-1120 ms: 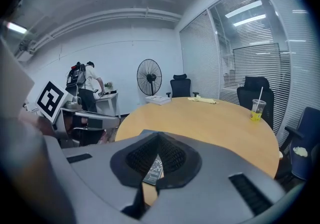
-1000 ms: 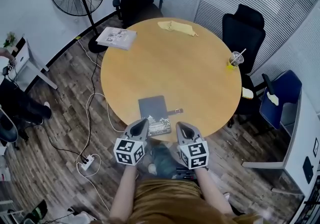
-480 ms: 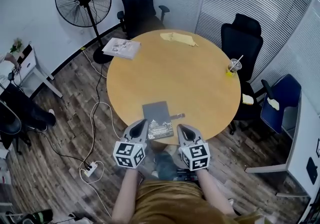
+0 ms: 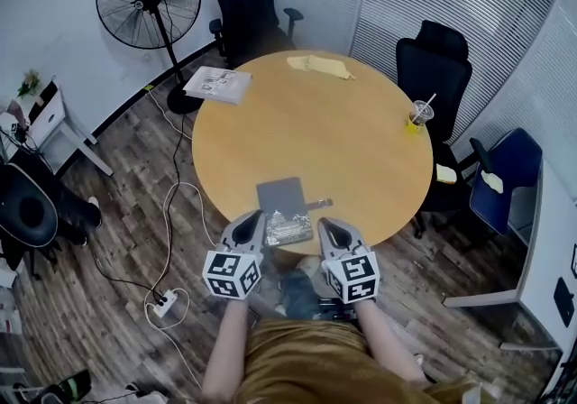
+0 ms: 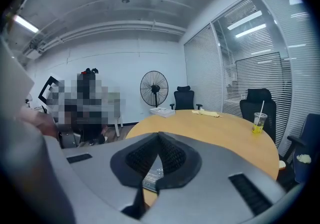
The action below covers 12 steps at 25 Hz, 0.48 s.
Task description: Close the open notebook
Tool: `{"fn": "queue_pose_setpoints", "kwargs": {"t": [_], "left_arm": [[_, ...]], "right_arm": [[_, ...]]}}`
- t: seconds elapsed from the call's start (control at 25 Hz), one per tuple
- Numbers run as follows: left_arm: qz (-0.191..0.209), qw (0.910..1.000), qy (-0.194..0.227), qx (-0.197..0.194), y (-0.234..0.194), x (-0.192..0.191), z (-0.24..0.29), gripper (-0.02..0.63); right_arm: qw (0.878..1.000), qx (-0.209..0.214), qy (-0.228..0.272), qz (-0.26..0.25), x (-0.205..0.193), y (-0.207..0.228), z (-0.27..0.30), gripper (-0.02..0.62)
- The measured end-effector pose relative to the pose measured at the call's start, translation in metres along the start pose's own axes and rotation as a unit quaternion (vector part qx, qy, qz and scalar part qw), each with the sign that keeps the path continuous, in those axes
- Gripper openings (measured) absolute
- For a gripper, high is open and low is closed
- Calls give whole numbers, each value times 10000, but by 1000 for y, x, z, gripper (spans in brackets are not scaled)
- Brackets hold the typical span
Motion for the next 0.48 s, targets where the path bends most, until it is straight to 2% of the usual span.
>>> {"fn": "queue_pose_setpoints", "kwargs": {"t": [0.48], "left_arm": [[-46, 10000, -40, -6, -4, -1, 5, 25]], "right_arm": [[10000, -2, -29, -8, 2, 2, 5, 11]]}}
Point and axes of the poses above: the fingertips, and each gripper's own axes: z forward along the fingers, y to its right, x out of its top, the point moved 9 cm from there along -z, backward along the fingers, and after that the axes turned 5 degrees about x, right-handed, at the moved point
